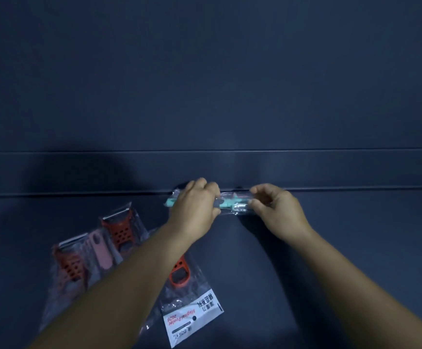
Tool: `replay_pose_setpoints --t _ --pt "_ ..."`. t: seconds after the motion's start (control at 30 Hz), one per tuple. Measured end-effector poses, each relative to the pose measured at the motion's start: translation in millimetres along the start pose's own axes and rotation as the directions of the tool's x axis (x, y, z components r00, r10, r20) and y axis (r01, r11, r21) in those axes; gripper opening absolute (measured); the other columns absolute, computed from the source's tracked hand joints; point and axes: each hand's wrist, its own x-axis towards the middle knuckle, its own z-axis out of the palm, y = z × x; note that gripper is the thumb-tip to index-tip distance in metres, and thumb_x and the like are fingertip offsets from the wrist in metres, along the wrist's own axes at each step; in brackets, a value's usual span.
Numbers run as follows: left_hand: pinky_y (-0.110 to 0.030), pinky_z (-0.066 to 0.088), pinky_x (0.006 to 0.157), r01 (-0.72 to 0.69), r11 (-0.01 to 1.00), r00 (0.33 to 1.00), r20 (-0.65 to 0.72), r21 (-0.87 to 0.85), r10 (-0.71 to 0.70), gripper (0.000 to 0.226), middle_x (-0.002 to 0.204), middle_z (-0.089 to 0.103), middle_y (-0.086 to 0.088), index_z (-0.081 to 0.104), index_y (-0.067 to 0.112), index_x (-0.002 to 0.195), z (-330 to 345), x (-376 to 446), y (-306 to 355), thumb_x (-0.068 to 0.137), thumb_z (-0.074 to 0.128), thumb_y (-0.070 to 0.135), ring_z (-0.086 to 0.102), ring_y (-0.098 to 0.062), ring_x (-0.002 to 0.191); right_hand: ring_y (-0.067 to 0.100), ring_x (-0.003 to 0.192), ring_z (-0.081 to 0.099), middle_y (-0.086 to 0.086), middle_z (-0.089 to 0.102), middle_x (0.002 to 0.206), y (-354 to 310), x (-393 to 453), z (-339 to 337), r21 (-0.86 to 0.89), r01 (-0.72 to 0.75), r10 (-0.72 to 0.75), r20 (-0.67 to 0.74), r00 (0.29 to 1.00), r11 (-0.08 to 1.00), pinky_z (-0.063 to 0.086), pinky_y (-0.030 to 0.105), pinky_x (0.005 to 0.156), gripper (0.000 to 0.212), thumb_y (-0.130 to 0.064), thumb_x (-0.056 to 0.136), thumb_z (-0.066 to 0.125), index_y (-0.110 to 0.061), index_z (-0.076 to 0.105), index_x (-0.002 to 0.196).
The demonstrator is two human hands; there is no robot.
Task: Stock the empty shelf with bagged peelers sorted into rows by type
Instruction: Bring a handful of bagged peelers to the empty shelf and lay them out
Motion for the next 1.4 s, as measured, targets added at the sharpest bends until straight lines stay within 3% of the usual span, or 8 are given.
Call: replay_pose_setpoints --t 0.13,0.27,0.43,0.63,0.77,0.93,1.17,1.4 --pt "-0.026 0.031 0.093 -0.001 1.000 0.995 0.101 0.000 0.001 0.042 0.120 0.045 0.003 0.051 0.022 0.122 6.5 -3.3 0.6 0.084 0.067 0.033 0.038 -0.016 0.119 0.011 0.083 0.057 0.000 0.066 0.102 5.8 0.4 3.0 -0.130 -0.023 0.027 0.023 0.999 0.991 0.038 0.014 0.077 0.025 -0.009 0.083 0.064 -0.019 0.065 0.106" --pt "-0.032 0.033 0.105 -0.021 0.999 0.996 0.084 0.050 0.016 0.055 0.129 0.045 0.004 0.046 0.024 0.136 2.7 -8.6 -14.8 0.086 0.064 0.037 0.036 -0.018 0.121 0.013 0.087 0.056 0.002 0.057 0.112 6.6 0.5 2.3 -0.207 -0.018 0.026 0.033 0.999 0.978 0.036 0.013 0.079 0.033 -0.007 0.082 0.062 -0.018 0.064 0.113" --pt "-0.029 0.030 0.109 -0.003 1.000 0.989 0.145 0.010 0.002 0.049 0.140 0.043 0.004 0.044 0.024 0.141 6.9 -6.6 -17.9 0.094 0.056 0.023 0.039 -0.019 0.127 0.020 0.107 0.056 0.001 0.055 0.121 2.6 2.8 4.9 -0.287 -0.002 0.020 0.057 0.998 0.958 0.039 0.019 0.086 0.043 -0.004 0.082 0.056 -0.021 0.061 0.121" --pt "-0.028 0.028 0.110 -0.069 0.997 0.987 0.148 0.018 0.065 0.045 0.143 0.042 0.000 0.045 0.020 0.140 16.4 12.0 -0.9 0.095 0.052 0.017 0.041 -0.022 0.129 0.026 0.114 0.055 0.005 0.053 0.128 9.1 8.5 -6.8 -0.355 -0.047 0.050 -0.003 0.999 0.934 0.041 0.025 0.090 0.046 0.000 0.083 0.051 -0.020 0.061 0.124" --pt "-0.028 0.016 0.112 -0.074 0.996 0.985 0.162 0.041 0.067 0.047 0.145 0.038 0.002 0.039 0.026 0.143 17.6 19.5 3.6 0.097 0.049 0.020 0.035 -0.019 0.133 0.027 0.118 0.050 0.005 0.051 0.131 13.1 11.3 -10.1 -0.370 -0.066 0.069 -0.004 0.998 0.927 0.040 0.028 0.094 0.047 -0.001 0.084 0.049 -0.020 0.060 0.126" --pt "-0.028 0.016 0.114 -0.115 0.989 0.987 0.125 0.091 0.103 0.056 0.150 0.032 0.002 0.031 0.023 0.147 -0.7 2.7 -5.5 0.095 0.052 0.028 0.028 -0.018 0.138 0.026 0.125 0.039 0.000 0.048 0.138 -4.6 -3.9 -1.4 -0.414 0.077 -0.091 -0.013 0.996 0.907 0.029 0.031 0.107 0.047 -0.010 0.086 0.053 -0.019 0.053 0.132" --pt "-0.032 0.023 0.112 -0.080 0.974 0.982 0.184 0.210 0.041 0.050 0.144 0.041 -0.002 0.039 0.018 0.141 -41.0 -56.8 -53.9 0.094 0.051 0.029 0.035 -0.020 0.134 0.022 0.123 0.044 0.001 0.057 0.129 -62.2 -46.3 47.3 -0.310 0.291 -0.235 0.205 0.950 0.905 0.028 0.022 0.103 0.039 -0.021 0.087 0.060 -0.020 0.058 0.126" --pt "-0.029 0.019 0.113 0.021 0.981 0.980 0.192 0.192 -0.058 0.050 0.146 0.037 0.001 0.036 0.018 0.142 -61.7 -120.4 -103.0 0.093 0.043 0.014 0.032 -0.018 0.135 0.020 0.119 0.043 -0.002 0.054 0.125 -106.2 -91.5 93.5 -0.269 0.349 -0.239 0.368 0.899 0.898 0.034 0.023 0.093 0.038 -0.036 0.087 0.060 -0.025 0.057 0.124"
